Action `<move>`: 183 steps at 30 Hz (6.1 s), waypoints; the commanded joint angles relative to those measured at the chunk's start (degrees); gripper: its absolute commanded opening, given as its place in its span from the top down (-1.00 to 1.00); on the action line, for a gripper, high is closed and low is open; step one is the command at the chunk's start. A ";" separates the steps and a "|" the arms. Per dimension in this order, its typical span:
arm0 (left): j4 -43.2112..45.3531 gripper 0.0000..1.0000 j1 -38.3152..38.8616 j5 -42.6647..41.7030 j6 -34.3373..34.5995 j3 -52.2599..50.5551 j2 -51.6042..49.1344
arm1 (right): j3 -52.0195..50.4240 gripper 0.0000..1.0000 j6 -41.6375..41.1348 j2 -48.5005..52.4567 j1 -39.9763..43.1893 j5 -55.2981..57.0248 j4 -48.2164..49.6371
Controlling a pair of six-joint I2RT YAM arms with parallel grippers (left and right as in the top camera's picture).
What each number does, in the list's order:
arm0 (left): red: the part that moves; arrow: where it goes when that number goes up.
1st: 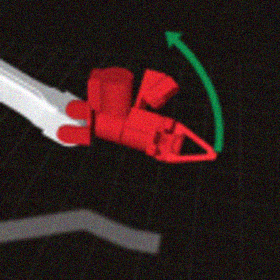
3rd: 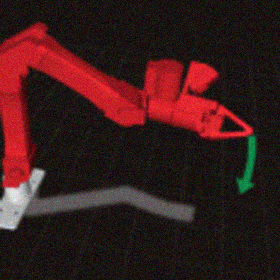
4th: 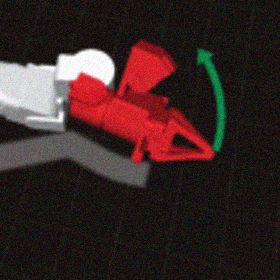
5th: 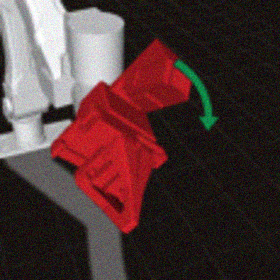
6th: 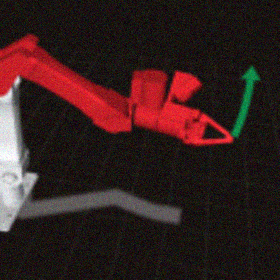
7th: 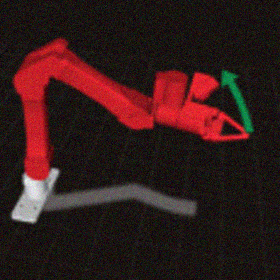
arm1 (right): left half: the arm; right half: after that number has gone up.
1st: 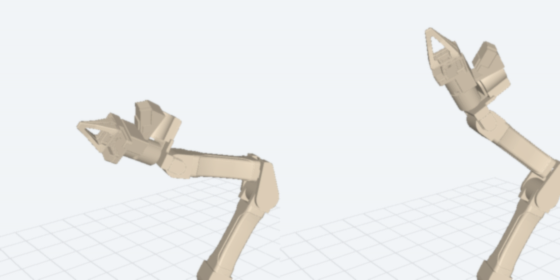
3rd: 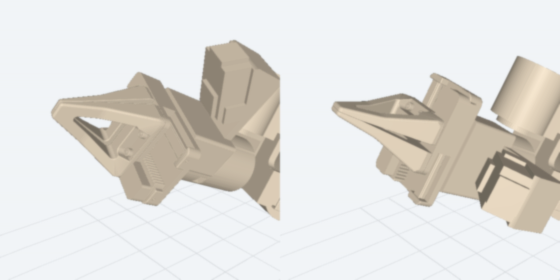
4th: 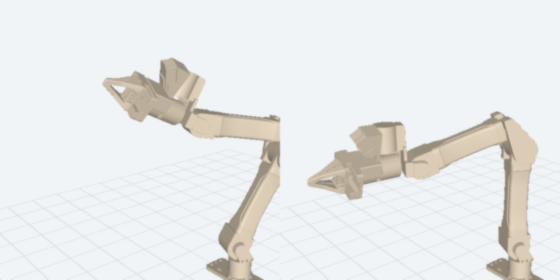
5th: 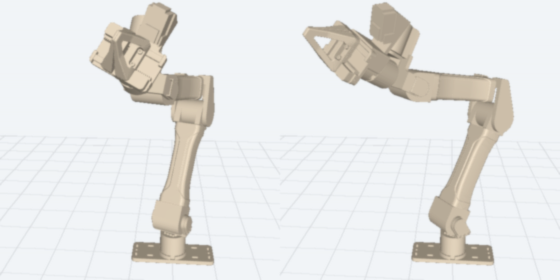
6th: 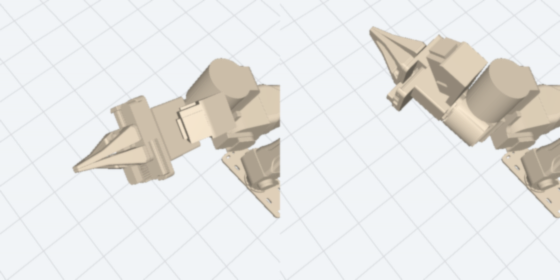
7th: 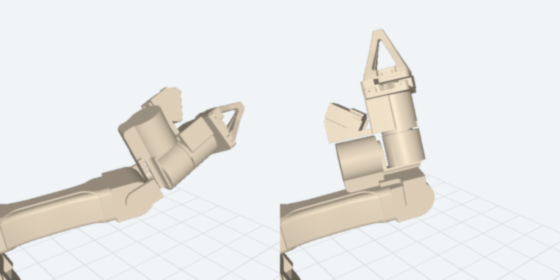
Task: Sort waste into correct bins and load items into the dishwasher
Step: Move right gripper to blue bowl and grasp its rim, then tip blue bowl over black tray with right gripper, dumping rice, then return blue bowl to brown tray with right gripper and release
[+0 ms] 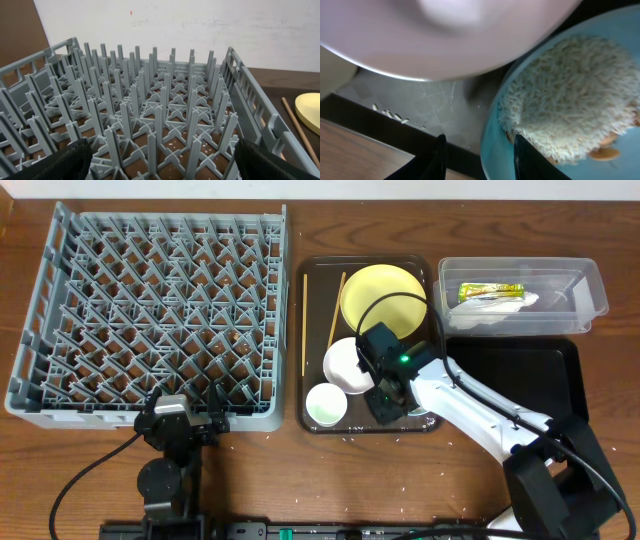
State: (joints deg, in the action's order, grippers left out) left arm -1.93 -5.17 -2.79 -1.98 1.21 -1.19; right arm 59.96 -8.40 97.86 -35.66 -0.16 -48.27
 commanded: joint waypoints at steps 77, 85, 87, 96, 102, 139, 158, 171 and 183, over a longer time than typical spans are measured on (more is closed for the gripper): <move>-2.05 -0.85 -0.28 0.87 -0.79 -0.98 0.13 | -22.56 0.98 -22.64 -6.58 74.82 -88.85 38.16; -2.08 -0.85 -0.28 0.87 -0.79 -0.98 0.13 | -22.56 0.98 -28.26 -6.86 75.03 -88.61 40.48; -2.05 -0.84 -0.28 0.87 -0.79 -0.98 0.13 | -22.56 0.98 -29.07 -7.23 75.03 -88.48 41.51; -2.08 -0.84 -0.28 0.87 -0.79 -0.98 0.13 | -22.56 0.98 -29.33 -7.63 75.03 -88.76 43.50; -2.08 -0.84 -0.28 0.87 -0.79 -0.98 0.13 | -22.56 0.98 -29.53 -7.65 75.01 -88.91 45.31; -2.08 -0.84 -0.28 0.87 -0.79 -0.98 0.13 | -0.44 0.98 -13.99 -10.14 5.07 -4.46 1.22; -2.05 -0.84 -0.28 0.87 -0.79 -0.98 0.13 | 17.81 -0.10 -13.25 -3.10 2.71 -13.81 -7.85; -2.08 -0.85 -0.28 0.87 -0.79 -0.98 0.13 | 17.81 0.56 -19.23 9.66 -7.45 -12.94 -8.26; -2.08 -0.85 -0.28 0.87 -0.79 -0.98 0.13 | 17.75 0.98 -20.13 12.68 -8.50 -11.19 -8.07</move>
State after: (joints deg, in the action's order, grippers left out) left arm -1.96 -5.17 -2.79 -1.98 1.23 -1.23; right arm 77.58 -28.32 109.67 -43.81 -11.57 -55.77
